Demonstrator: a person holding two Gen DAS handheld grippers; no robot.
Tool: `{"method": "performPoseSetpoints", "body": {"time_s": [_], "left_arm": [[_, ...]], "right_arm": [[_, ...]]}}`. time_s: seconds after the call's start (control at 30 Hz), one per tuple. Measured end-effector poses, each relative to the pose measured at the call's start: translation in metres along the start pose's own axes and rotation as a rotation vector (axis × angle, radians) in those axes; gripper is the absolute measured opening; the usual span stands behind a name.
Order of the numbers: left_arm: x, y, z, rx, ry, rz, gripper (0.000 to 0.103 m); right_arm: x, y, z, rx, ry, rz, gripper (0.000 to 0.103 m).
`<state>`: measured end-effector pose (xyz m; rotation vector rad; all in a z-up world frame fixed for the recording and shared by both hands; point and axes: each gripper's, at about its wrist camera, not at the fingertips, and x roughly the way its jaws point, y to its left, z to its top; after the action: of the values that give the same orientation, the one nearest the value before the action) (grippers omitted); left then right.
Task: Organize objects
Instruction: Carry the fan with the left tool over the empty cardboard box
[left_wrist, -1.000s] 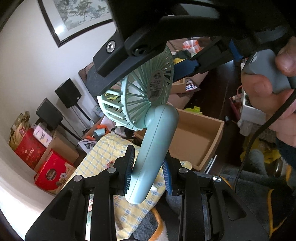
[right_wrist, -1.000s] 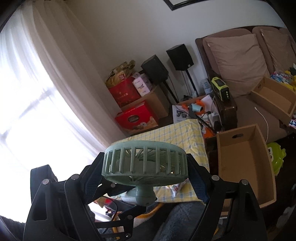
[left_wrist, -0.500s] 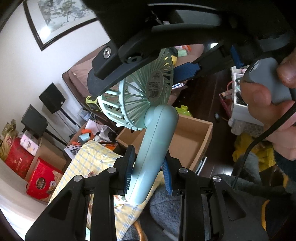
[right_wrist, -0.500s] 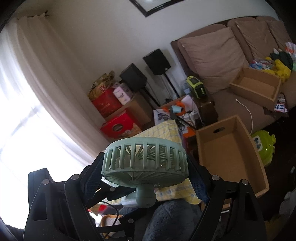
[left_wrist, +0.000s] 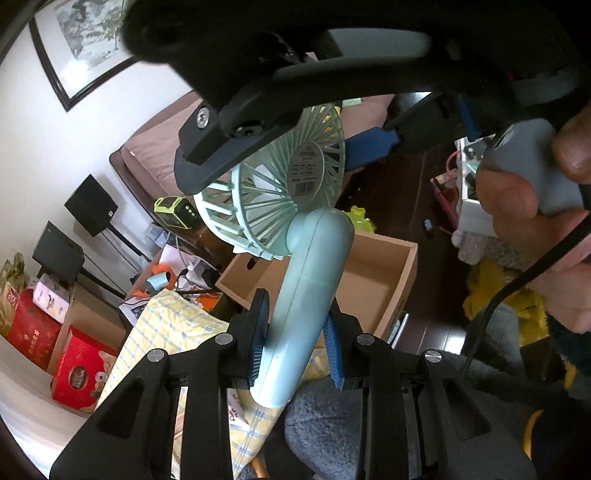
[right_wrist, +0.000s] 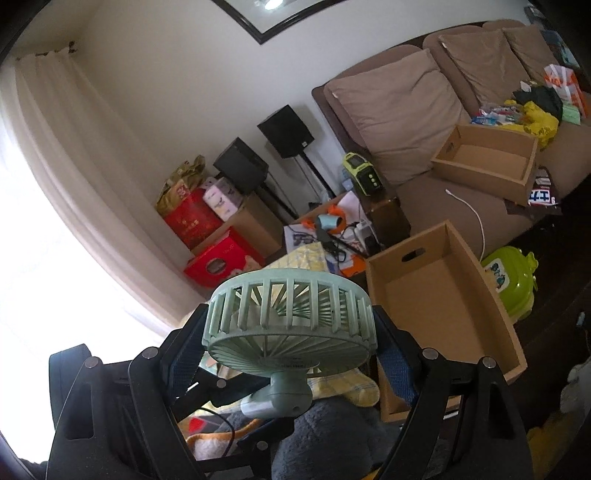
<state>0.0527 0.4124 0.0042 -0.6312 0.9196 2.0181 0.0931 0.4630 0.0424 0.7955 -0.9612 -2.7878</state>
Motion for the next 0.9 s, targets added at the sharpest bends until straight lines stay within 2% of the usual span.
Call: {"method": "performPoseSetpoints", "body": {"time_s": [0.33,0.57,0.9], "left_arm": [[0.02,-0.024,0.0,-0.003,0.023,-0.008,0.026],[0.016,-0.023,0.002,-0.021,0.015,0.01,0.026],[0.043,-0.028,-0.001,-0.027,0.023,-0.059,0.026]], "right_arm": [[-0.002,-0.031,-0.007,0.049,0.035,-0.035,0.085],[-0.007,-0.026,-0.006,0.016,0.02,-0.041,0.085],[0.008,-0.053,-0.006,0.061,0.062,-0.059,0.085]]}}
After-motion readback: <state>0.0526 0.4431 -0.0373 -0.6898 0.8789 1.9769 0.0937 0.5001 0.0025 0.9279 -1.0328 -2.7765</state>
